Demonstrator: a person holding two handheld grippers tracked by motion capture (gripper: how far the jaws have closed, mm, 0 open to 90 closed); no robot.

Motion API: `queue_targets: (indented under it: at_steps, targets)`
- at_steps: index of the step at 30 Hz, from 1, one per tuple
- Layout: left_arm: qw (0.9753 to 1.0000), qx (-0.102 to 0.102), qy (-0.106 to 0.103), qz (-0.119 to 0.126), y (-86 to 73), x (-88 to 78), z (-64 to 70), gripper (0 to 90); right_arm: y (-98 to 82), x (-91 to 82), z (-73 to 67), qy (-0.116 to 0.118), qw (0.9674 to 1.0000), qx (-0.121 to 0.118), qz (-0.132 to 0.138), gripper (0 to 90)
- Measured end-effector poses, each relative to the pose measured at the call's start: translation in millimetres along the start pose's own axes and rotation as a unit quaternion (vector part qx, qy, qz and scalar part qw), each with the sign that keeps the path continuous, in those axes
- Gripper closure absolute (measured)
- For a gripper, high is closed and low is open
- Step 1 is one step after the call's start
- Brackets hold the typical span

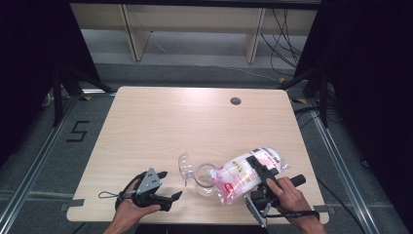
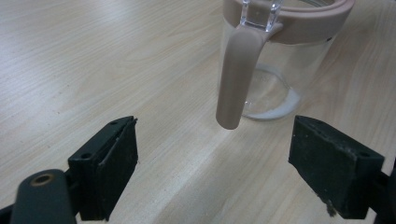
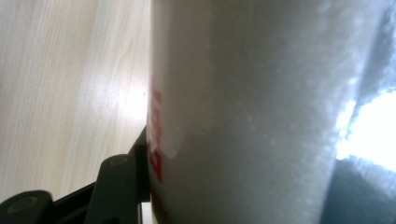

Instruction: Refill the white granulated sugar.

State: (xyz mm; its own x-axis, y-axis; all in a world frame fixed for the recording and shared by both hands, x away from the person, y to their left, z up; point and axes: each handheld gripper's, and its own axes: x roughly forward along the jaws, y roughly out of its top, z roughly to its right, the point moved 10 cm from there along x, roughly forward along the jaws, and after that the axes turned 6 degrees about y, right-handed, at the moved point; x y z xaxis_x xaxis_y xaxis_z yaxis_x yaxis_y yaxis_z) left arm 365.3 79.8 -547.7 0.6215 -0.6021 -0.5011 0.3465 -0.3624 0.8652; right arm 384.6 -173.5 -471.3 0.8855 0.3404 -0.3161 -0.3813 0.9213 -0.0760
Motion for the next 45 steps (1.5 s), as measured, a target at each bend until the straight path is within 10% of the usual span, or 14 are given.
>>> queue_targets:
  at_steps: [22,45]
  targets:
    - [0.9999,0.017,0.0,0.0,0.6,-0.3,-1.4,15.2,7.7,-2.3,8.9,-0.013,0.9979,-0.063,-0.002,47.6]
    - [0.9999,0.013,0.008,-0.001,0.8,-1.5,-2.1,15.2,5.0,-3.6,8.3,-0.018,0.9984,-0.053,-0.002,48.7]
